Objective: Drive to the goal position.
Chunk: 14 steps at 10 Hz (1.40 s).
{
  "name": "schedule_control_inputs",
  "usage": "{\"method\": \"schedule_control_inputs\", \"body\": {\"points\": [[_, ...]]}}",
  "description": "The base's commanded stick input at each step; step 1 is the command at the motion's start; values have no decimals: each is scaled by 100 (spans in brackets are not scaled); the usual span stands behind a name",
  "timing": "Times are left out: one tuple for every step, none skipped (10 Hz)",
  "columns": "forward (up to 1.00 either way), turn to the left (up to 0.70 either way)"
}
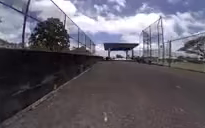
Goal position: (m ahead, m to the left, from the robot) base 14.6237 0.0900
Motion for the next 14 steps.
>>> {"method": "schedule_control_inputs", "body": {"points": [[70, 0], [70, 0], [70, 0], [70, 0], [70, 0], [70, 0], [70, 0], [70, 0], [70, 0], [70, 0], [70, 0], [70, 0], [70, 0], [70, 0]]}}
